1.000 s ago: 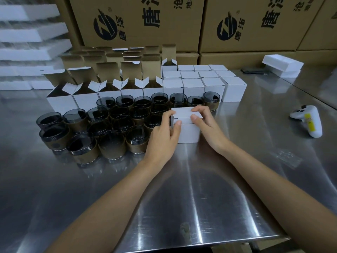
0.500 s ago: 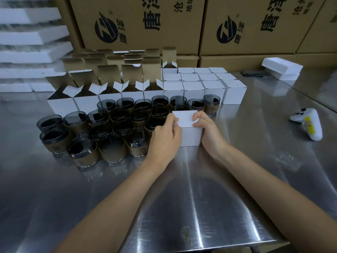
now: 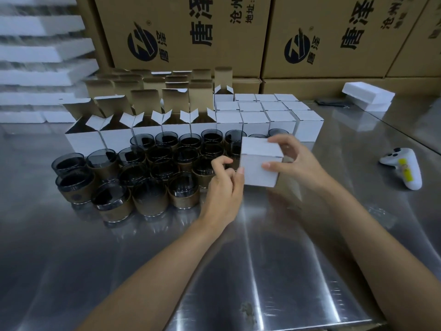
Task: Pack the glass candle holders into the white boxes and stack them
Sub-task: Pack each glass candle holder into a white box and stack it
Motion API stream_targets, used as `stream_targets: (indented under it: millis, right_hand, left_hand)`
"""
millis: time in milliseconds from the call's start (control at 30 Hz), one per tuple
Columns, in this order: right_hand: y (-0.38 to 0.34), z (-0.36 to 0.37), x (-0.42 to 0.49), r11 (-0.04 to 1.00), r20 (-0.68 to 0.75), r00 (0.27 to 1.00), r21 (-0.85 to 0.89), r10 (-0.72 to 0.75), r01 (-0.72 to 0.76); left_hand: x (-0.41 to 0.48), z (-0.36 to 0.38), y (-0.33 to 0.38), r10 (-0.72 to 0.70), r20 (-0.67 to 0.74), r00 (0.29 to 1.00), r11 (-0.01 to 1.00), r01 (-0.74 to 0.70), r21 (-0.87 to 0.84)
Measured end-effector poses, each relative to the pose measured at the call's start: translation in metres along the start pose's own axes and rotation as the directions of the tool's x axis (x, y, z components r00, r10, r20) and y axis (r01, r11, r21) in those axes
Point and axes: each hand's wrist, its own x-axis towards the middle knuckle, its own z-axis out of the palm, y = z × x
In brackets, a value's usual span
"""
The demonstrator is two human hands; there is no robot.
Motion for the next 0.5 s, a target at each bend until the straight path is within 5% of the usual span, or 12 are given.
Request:
stream_targets:
  millis: [300,500]
  right_hand:
    - [-0.025,-0.024,0.049,0.997,-0.131,0.991,-0.080,-0.015,0.004]
    - [-0.026,-0.022,0.132,0.962,-0.191,0.970,-0.256,-0.148,0.096]
  left_hand:
    - [0.018,0.019,-0.013,0.062,0.269,0.961,0.866,-0.186,0.464]
    - [0.023,0.025,-0.017,0.073,0.273,0.959,0.772,-0.228,0.593]
